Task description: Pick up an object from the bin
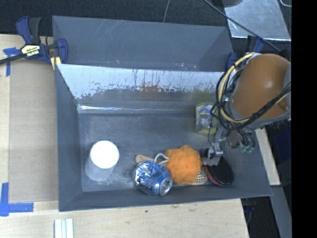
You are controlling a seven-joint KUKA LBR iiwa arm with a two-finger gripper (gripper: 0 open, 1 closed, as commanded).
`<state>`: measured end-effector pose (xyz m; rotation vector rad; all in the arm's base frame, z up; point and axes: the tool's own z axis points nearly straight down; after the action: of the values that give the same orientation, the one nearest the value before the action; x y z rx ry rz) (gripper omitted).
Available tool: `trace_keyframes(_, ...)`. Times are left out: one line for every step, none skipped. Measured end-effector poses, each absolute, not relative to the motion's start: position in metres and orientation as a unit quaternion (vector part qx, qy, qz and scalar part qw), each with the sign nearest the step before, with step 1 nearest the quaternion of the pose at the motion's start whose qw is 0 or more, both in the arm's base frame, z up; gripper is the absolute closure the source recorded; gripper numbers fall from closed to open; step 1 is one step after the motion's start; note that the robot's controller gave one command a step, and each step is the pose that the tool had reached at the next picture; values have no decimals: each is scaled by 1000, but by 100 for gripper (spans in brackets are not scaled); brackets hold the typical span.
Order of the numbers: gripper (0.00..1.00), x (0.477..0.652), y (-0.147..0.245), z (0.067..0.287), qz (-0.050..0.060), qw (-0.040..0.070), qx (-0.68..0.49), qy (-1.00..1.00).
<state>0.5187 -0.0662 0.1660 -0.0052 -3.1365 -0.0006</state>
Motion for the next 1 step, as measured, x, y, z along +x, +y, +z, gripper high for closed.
trace_keyframes(0, 504, -26, 70, 1, 5, 67, -998)
